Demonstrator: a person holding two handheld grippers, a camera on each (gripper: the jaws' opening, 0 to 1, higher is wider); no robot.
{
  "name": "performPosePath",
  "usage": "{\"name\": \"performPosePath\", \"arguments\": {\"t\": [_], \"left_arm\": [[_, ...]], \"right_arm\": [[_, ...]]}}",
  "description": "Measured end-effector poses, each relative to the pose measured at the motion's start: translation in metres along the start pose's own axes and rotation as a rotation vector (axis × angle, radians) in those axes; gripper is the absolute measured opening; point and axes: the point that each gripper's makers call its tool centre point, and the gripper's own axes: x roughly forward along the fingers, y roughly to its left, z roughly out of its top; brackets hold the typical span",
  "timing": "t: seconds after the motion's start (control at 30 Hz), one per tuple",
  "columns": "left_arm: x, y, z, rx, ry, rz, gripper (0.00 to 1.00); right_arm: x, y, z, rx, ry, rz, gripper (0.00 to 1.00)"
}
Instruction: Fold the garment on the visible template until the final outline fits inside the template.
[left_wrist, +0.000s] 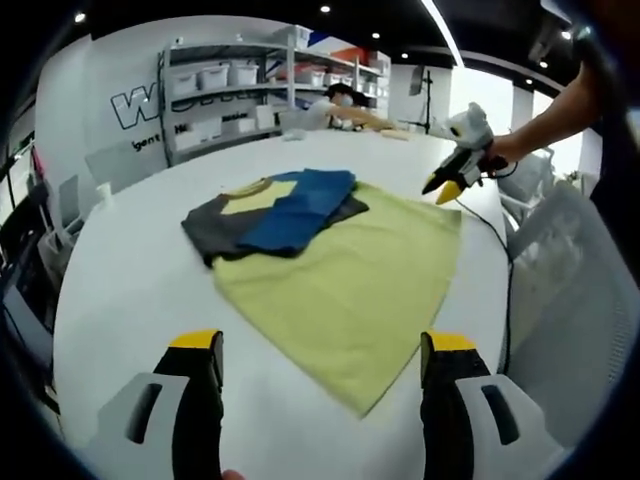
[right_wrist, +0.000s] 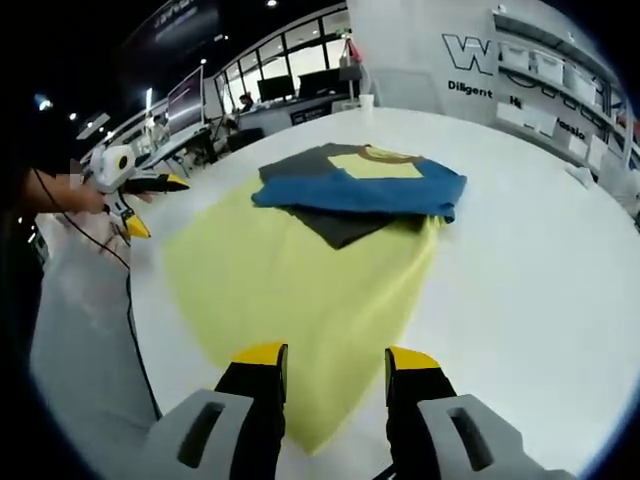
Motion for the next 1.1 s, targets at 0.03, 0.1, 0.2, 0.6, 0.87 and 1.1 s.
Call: {"name": "performPosePath", "arguments": {"t": [0.03, 0.1, 0.2, 0.6, 0.87, 1.1], "left_arm": [[0.0, -0.001, -0.001, 0.004, 0.002, -0.003, 0.8], [0.001, -0.003, -0.003, 0.007, 0.006, -0.008, 0.79], [0.002, -0.008, -0.006, 0.022, 0.015, -0.022, 0.78], [0.002, -0.014, -0.014, 0.028, 0.028, -0.031, 0.68], [0.001, -0.019, -0.028, 0.01, 0.076, -0.044, 0.48], [0.0, -0.022, -0.048, -0.082, 0.152, -0.053, 0.28]], "right_arm": [[-0.002, 0.001, -0.003, 0.0, 0.001, 0.0, 0.34], [-0.005, 0.005, -0.007, 0.006, 0.002, 0.003, 0.34], [-0.008, 0.009, -0.014, -0.006, 0.011, 0.005, 0.34], [-0.018, 0.011, -0.03, 0.007, 0.023, -0.009, 0.32], [-0.021, 0.015, -0.035, 0.008, 0.023, -0.011, 0.31], [-0.023, 0.019, -0.043, -0.006, 0.034, -0.015, 0.28]]}}
